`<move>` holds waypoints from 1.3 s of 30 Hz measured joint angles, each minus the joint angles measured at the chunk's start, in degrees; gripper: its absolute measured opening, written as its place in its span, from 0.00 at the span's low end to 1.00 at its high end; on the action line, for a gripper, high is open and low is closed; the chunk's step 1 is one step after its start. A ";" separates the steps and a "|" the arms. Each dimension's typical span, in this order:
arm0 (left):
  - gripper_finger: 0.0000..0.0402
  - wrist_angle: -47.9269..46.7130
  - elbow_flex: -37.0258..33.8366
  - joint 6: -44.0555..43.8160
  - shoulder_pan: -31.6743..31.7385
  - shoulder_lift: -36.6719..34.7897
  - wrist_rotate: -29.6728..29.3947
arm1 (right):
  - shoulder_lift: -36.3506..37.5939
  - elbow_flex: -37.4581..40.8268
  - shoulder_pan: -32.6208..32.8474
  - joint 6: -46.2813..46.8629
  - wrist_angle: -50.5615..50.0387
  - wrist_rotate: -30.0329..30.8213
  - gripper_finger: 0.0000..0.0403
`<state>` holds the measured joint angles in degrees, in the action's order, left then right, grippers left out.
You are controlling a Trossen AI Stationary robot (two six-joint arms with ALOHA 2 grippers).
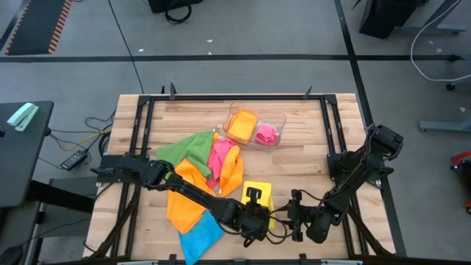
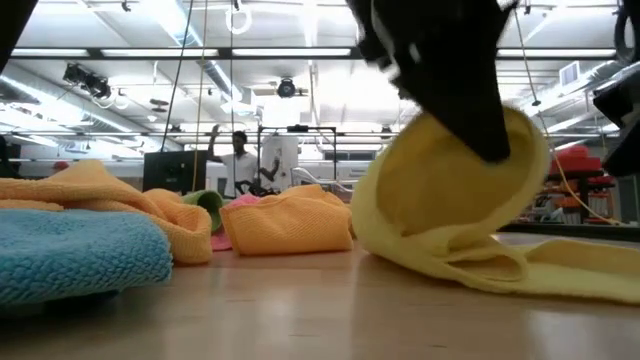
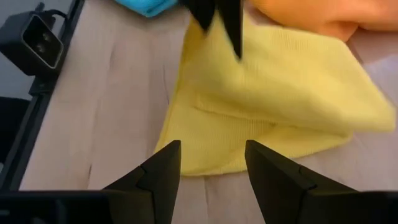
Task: Fold microfiber towels
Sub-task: Fold the yellow microfiber cloth
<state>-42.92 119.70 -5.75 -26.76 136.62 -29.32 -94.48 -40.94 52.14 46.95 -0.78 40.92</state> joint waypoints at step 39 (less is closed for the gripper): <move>0.07 0.16 0.92 -5.67 -0.55 0.00 3.69 | -10.88 0.01 -4.39 2.71 14.64 -6.62 0.47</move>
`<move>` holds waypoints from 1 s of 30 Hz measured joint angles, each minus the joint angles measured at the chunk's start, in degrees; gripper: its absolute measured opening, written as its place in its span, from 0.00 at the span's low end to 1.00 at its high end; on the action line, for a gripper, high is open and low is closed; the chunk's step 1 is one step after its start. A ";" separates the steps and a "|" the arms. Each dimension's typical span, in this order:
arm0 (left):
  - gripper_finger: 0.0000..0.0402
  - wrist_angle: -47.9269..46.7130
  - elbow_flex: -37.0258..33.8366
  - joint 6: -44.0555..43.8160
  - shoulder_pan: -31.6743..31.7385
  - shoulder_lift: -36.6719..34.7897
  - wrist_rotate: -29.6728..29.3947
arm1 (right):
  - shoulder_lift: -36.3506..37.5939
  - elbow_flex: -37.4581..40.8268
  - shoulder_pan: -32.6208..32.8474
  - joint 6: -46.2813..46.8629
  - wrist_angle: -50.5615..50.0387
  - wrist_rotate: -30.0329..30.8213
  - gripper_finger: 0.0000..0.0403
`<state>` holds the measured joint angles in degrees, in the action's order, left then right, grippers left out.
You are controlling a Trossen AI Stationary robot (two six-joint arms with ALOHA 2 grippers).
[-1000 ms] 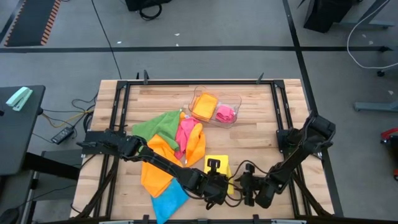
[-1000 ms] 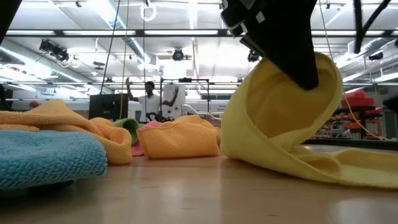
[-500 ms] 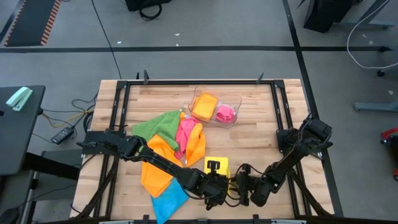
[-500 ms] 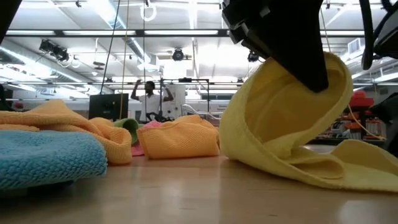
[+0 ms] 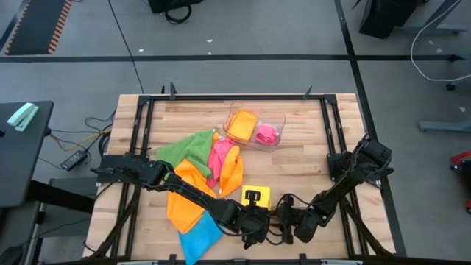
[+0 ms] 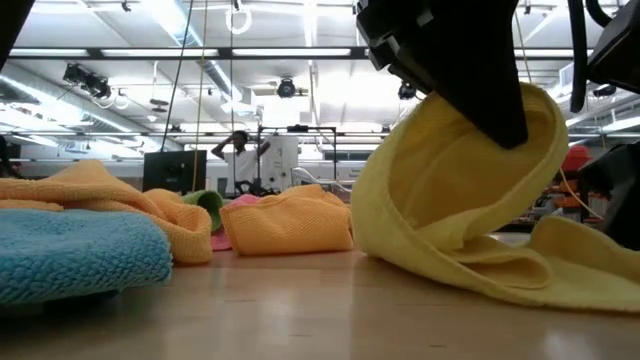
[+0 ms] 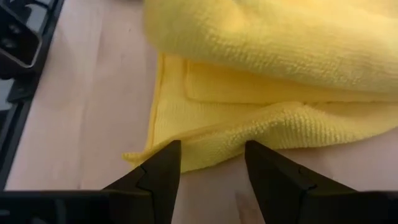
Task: Fold microfiber towels
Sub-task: Fold the yellow microfiber cloth
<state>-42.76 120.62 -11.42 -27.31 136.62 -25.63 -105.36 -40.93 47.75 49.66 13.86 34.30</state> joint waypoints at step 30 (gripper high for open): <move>0.05 3.68 -0.55 -1.49 -0.17 0.33 4.15 | -7.83 -0.11 -6.48 -7.36 16.16 4.08 0.47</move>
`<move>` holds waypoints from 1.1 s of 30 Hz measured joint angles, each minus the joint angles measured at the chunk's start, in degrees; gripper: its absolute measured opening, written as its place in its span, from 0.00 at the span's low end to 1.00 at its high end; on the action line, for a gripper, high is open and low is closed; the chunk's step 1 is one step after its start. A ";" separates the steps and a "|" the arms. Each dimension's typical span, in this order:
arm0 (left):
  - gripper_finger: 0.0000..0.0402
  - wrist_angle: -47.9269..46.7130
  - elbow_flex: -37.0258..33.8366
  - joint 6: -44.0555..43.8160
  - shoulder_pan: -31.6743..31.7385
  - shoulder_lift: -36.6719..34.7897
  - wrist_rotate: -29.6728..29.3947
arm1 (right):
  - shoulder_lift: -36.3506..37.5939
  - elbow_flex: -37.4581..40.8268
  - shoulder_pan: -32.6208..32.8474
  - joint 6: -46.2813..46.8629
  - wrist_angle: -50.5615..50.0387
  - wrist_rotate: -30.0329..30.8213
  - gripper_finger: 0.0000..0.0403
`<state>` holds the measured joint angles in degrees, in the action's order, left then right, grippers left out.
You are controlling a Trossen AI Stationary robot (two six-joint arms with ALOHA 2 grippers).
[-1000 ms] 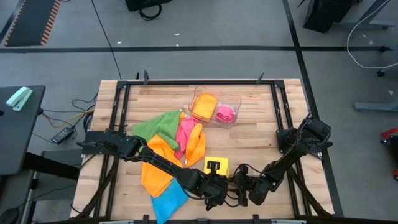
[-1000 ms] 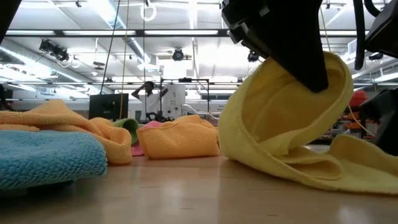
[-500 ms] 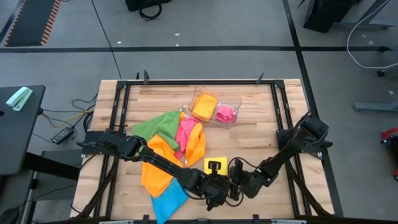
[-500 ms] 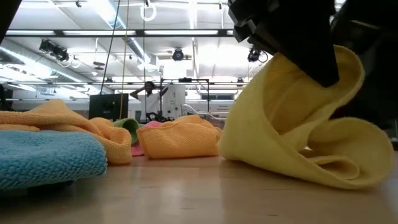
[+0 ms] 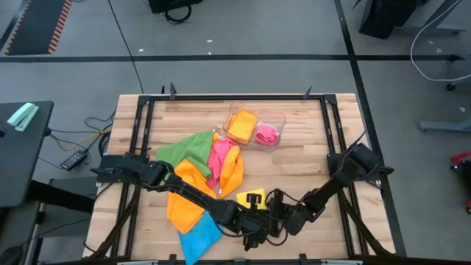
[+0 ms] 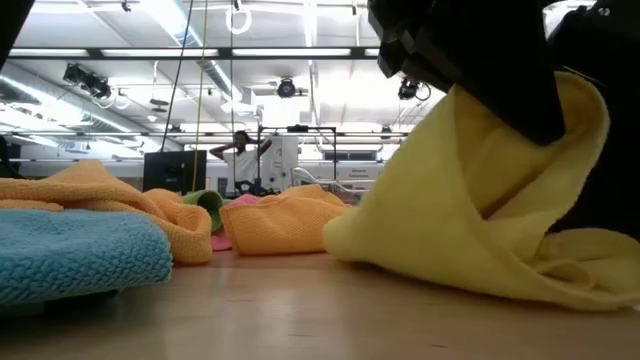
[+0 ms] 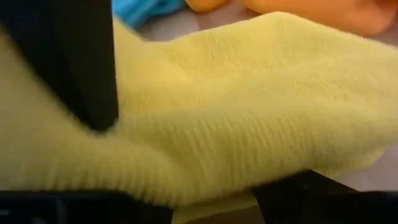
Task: Fold microfiber towels
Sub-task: Fold the yellow microfiber cloth
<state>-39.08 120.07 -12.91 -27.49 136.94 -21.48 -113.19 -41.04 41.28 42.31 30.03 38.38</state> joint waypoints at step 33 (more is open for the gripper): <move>0.56 14.76 -6.67 0.07 -0.07 -0.69 4.54 | 5.07 -0.02 1.01 -0.71 -5.41 -6.45 0.47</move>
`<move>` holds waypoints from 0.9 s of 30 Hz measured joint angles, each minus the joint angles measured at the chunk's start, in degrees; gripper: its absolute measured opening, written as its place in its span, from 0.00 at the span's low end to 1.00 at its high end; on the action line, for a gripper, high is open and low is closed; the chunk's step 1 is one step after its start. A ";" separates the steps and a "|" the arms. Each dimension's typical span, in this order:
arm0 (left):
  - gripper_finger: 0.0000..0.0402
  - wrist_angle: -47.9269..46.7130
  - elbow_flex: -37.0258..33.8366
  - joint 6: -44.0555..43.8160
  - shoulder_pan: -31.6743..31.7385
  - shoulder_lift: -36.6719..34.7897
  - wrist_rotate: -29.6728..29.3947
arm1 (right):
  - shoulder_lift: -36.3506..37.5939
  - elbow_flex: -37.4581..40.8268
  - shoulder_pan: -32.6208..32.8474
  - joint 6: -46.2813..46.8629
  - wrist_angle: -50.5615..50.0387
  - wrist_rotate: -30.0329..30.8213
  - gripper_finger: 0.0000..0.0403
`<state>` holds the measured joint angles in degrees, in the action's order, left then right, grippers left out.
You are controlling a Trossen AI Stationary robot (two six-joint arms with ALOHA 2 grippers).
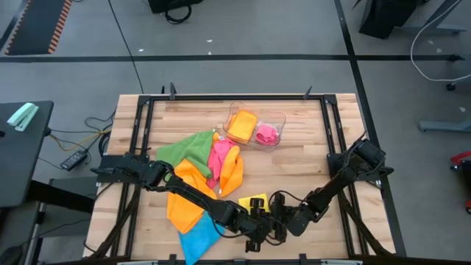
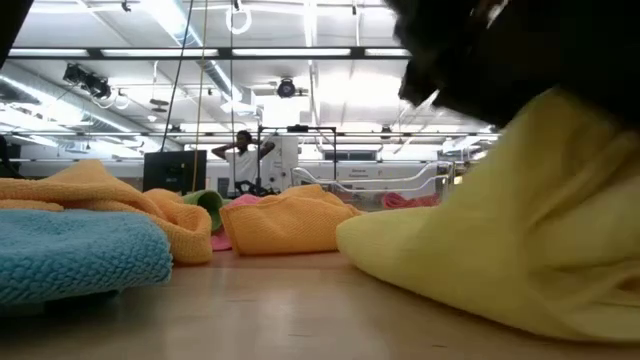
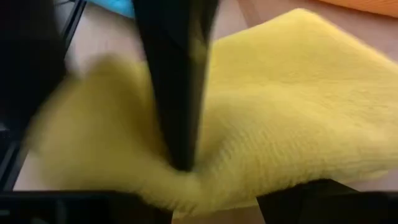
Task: Fold microfiber towels
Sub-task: Fold the yellow microfiber cloth
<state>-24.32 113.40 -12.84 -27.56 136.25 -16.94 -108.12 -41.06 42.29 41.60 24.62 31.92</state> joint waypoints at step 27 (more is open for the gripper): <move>0.43 -14.11 -3.03 -1.15 0.36 -5.04 -4.03 | -0.09 0.02 -0.03 1.37 -2.27 0.01 0.47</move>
<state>-38.43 110.37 -13.98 -27.20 131.21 -20.97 -108.20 -41.04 42.26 42.97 22.35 31.93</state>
